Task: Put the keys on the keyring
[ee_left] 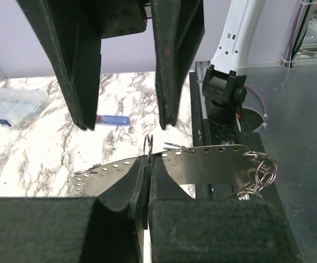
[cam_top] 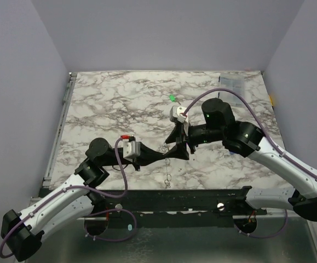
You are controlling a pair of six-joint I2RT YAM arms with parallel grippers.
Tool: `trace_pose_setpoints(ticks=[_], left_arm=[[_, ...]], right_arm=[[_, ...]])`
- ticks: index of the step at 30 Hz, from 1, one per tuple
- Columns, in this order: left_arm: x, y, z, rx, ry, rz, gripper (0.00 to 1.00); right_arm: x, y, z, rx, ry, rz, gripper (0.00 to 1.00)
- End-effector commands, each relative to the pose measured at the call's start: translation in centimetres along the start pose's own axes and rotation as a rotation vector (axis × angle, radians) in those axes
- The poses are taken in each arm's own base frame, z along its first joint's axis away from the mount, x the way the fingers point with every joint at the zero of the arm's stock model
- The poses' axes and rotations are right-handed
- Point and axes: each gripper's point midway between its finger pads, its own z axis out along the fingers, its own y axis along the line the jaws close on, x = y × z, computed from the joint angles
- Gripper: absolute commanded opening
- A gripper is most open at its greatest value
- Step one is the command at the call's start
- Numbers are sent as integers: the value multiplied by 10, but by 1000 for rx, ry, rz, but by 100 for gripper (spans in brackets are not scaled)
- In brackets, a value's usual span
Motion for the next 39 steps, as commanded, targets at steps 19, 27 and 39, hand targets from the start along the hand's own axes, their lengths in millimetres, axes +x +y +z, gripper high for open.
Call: trace_pose_setpoints(ticks=[19,27,39], left_arm=[[-47,1,-11,-84,-204,69,0],[-51,2,-14,-109,-229,63,0],[-53,1,-16,-109,-243,64,0]], right_arm=[[-20,17,-1,-63,-157,-40,30],[-17,16,1,-59,-164,-47,30],[-19,12,9,-71,-171,-44,16]])
